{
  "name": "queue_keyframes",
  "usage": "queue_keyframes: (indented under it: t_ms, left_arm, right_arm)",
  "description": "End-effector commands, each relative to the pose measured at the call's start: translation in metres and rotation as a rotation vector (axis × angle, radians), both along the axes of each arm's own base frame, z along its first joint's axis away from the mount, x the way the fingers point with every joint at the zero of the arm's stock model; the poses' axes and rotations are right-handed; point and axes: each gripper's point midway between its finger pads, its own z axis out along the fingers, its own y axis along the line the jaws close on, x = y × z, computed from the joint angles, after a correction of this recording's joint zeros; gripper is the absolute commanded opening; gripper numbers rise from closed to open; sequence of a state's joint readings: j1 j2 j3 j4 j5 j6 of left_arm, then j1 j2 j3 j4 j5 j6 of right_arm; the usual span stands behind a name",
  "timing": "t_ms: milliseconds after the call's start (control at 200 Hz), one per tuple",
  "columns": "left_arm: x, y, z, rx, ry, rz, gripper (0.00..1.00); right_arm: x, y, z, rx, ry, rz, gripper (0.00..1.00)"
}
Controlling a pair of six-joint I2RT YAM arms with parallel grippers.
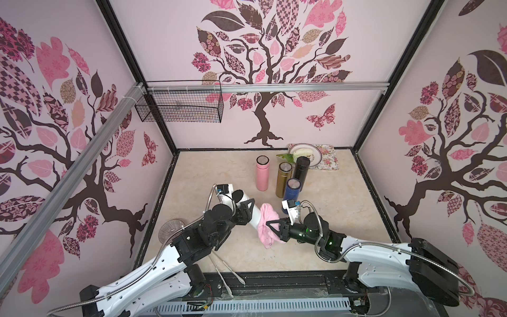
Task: Wipe the surface of the thermos
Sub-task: Wipe the dirt from the surface of the thermos, then place the thermos at the center of the board.
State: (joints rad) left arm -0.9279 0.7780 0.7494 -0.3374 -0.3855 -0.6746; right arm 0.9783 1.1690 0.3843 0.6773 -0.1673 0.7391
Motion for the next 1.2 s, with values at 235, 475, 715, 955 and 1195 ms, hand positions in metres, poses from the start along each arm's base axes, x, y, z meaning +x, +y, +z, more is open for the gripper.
queue_keyframes:
  t_ms: [235, 475, 715, 955, 1195]
  left_arm:
    - [-0.004, 0.002, 0.077, -0.239, -0.162, -0.005, 0.00]
    - [0.013, -0.010, 0.045, -0.108, -0.135, 0.021, 0.00]
    - [0.031, -0.015, 0.031, 0.039, -0.150, 0.068, 0.00]
    - [0.051, -0.037, 0.038, 0.114, -0.205, 0.061, 0.00]
    - [0.073, -0.061, 0.035, 0.215, -0.228, 0.042, 0.00]
  right_arm:
    - [-0.002, 0.006, -0.045, -0.059, 0.149, -0.004, 0.00]
    - [-0.006, 0.012, 0.025, 0.091, 0.018, 0.039, 0.00]
    - [-0.003, -0.042, 0.067, 0.047, -0.096, -0.131, 0.00]
    - [0.028, -0.125, 0.077, -0.147, -0.107, -0.535, 0.00]
    - [0.040, -0.178, 0.101, -0.252, -0.176, -0.782, 0.00]
